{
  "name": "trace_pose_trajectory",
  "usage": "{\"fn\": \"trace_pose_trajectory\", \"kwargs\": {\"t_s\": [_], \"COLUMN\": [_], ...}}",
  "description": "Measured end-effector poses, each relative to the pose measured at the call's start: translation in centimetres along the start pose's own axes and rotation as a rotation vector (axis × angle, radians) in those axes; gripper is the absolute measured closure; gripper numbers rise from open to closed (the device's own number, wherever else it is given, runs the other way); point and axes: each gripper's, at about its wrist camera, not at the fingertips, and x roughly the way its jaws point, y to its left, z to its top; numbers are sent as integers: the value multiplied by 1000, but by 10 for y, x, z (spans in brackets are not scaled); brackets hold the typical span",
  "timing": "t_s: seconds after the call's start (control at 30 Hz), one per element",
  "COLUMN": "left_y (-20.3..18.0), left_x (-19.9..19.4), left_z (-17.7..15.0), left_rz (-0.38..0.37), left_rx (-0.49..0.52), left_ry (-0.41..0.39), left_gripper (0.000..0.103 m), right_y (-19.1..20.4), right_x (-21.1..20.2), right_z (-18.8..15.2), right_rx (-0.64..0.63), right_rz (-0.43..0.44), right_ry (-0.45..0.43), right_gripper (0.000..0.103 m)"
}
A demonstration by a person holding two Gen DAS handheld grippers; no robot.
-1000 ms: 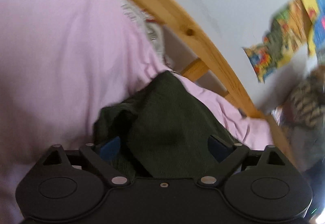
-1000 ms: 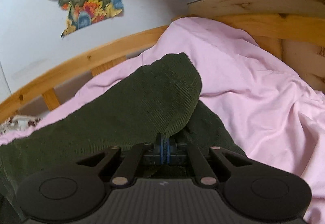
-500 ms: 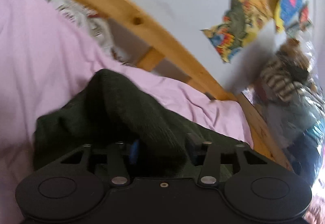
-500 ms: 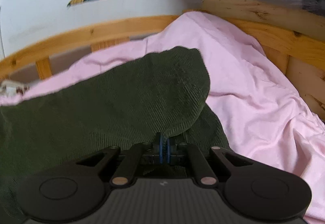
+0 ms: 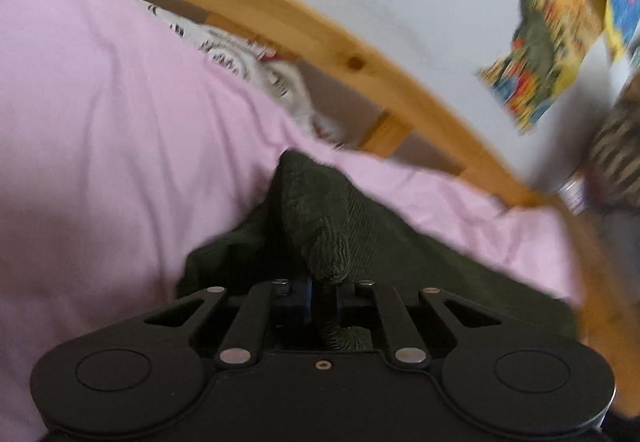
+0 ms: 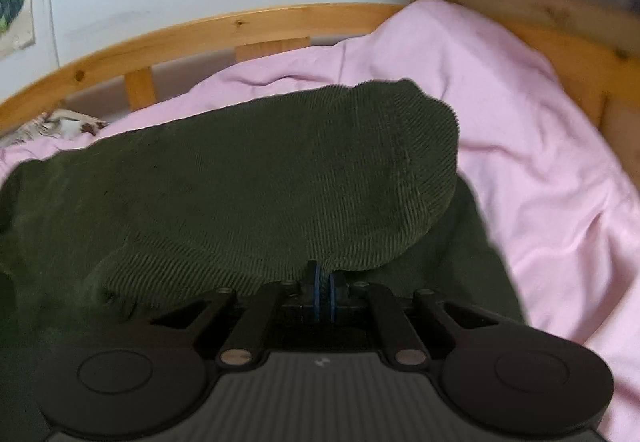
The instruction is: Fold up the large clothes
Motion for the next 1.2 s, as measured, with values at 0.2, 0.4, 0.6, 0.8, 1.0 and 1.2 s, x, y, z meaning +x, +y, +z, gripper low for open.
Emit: {"fn": "trace_pose_trajectory", "kwargs": {"t_s": [0.2,0.4,0.6,0.8,1.0,1.2], "left_y": [-3,-27,-47,-51,-17,-28], "left_x": [-1,-24,-30,15,27,27], "left_z": [0,1,-16,-36,-32,-37], "left_rz": [54,92,-92,60,28,35], "left_rx": [5,97,220,334,169,220], "left_ry": [35,-126,-186,20,88,94], "left_gripper": [65,46,40,66,72,60], "right_y": [-19,0,66,75,90,119], "right_x": [-36,-8,63,130,70,73], "right_z": [16,63,69,65,58,1], "right_rx": [-47,-143,-465,-555,-347,-549], "right_rz": [-78,-82,-91,-151,67,35], "right_ry": [-196,-323,-268,-185,-235,-157], "right_gripper": [64,49,36,35,26,18]}}
